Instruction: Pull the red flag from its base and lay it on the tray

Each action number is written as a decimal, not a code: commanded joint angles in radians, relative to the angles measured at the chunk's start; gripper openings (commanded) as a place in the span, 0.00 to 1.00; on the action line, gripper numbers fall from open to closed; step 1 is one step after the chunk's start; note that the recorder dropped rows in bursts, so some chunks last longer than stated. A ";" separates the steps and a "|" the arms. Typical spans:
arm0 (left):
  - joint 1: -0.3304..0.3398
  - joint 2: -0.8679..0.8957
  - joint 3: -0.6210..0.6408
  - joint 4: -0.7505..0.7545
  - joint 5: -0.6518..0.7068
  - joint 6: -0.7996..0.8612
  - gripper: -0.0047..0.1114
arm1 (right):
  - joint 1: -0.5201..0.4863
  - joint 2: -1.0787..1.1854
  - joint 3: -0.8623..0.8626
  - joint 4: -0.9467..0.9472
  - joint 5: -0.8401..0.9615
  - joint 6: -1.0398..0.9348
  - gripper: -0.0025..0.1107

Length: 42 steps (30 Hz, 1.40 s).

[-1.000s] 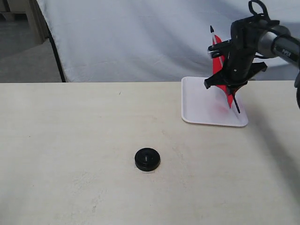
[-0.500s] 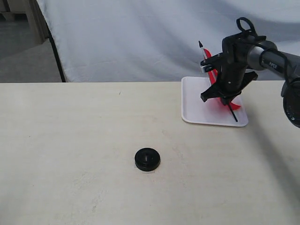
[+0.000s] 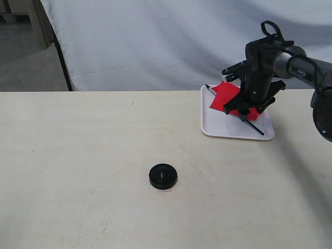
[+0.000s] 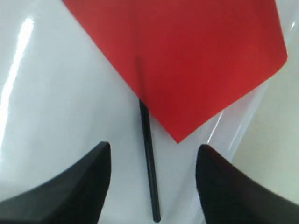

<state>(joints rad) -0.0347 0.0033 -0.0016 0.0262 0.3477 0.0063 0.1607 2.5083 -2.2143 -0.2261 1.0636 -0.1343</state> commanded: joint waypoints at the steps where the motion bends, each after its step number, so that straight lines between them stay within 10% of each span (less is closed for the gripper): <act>1: 0.002 -0.003 0.002 0.003 -0.005 -0.006 0.04 | 0.001 -0.067 -0.007 0.023 0.083 0.045 0.47; 8: 0.002 -0.003 0.002 0.003 -0.005 -0.006 0.04 | -0.012 -0.167 -0.003 0.196 0.157 0.074 0.02; 42: 0.002 -0.003 0.002 0.003 -0.005 -0.006 0.04 | -0.167 -1.052 1.005 0.226 -0.110 0.059 0.02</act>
<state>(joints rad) -0.0347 0.0033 -0.0016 0.0262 0.3477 0.0063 -0.0033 1.5463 -1.2633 0.0000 0.9873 -0.0668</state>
